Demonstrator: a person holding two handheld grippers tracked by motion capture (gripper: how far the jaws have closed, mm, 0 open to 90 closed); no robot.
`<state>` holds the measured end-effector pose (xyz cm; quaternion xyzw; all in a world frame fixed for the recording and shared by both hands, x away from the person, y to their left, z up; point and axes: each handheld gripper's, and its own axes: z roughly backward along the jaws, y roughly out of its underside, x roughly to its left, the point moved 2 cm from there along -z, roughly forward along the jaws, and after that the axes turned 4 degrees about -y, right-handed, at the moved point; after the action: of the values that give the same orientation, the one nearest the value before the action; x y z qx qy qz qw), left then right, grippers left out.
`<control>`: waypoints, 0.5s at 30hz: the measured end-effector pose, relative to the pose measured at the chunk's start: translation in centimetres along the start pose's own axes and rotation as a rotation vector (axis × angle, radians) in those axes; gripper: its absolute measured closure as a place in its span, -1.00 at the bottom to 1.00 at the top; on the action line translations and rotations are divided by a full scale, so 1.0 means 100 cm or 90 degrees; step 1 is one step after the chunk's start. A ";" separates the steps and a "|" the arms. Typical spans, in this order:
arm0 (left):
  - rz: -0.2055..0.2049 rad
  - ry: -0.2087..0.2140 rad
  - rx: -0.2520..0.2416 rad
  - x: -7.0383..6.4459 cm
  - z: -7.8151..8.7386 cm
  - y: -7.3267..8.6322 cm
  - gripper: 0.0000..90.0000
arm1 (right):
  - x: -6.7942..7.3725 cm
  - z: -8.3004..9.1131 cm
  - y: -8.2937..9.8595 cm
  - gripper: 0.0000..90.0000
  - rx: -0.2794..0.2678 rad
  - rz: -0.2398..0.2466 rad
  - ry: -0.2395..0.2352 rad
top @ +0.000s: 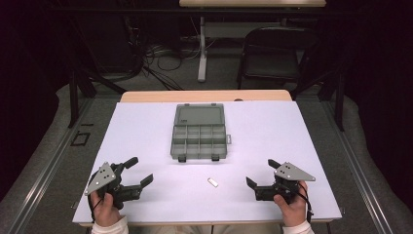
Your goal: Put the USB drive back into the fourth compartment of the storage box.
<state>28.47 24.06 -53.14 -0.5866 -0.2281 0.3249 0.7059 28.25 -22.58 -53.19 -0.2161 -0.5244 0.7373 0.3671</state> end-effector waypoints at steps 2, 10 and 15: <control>-0.001 0.002 -0.001 0.000 0.000 0.000 -0.66 | 0.000 0.000 -0.001 -1.00 -0.002 -0.004 0.000; -0.001 0.000 -0.002 -0.001 0.000 0.000 -0.66 | 0.002 0.001 -0.003 -1.00 -0.017 -0.016 -0.013; -0.003 0.001 -0.002 -0.002 0.000 0.000 -0.66 | 0.008 -0.001 -0.006 -0.91 -0.011 -0.010 -0.001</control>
<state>28.31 23.93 -53.11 -0.5872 -0.2295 0.3228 0.7059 28.01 -21.76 -52.59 -0.2146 -0.5323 0.7301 0.3707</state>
